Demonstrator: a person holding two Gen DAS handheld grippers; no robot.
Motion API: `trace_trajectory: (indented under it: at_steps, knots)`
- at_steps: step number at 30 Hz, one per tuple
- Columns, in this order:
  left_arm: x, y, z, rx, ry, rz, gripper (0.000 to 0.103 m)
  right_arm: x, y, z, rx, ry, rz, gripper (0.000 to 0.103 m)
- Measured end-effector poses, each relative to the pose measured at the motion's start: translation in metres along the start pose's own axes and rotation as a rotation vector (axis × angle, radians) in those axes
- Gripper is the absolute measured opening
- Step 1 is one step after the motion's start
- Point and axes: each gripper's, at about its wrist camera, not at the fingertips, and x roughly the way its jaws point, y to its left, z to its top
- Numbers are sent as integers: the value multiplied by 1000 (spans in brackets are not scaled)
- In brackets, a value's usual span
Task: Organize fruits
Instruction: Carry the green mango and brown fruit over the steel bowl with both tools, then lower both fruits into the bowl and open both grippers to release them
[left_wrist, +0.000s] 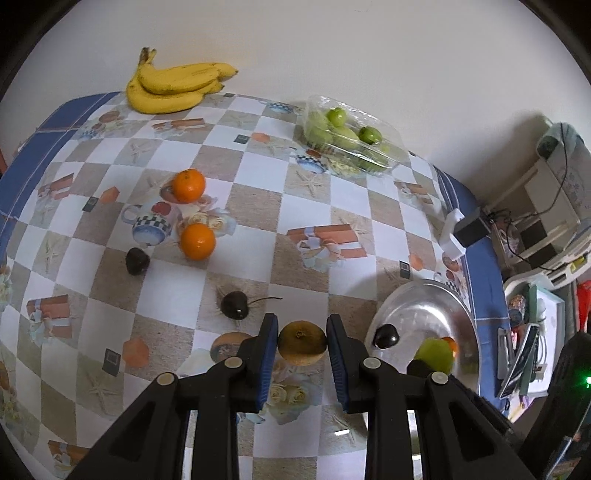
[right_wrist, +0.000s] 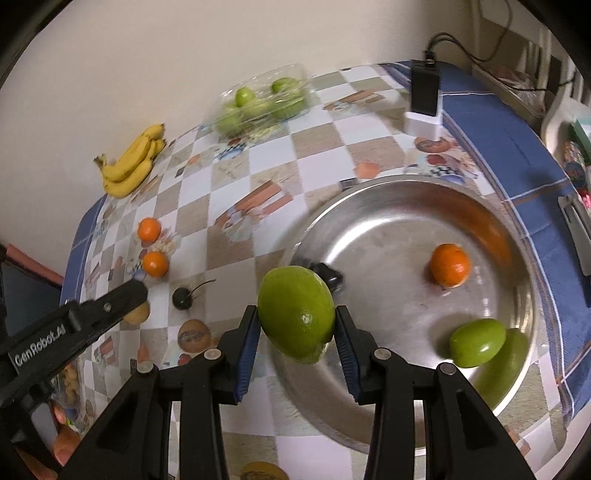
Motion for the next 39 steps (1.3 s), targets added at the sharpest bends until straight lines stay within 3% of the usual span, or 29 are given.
trace_trajectory:
  at_steps: [14, 22, 27, 39]
  knots:
    - [7, -77, -24, 229, 33, -39, 29, -28, -66, 9, 158, -71, -57, 42]
    - [31, -114, -51, 350, 104, -40, 29, -29, -79, 8, 192, -66, -50, 42]
    - [56, -111, -61, 323, 186, -48, 29, -11, -80, 5, 195, -12, -38, 42]
    - [80, -106, -69, 289, 257, -31, 29, 17, -77, 0, 190, 71, -28, 42]
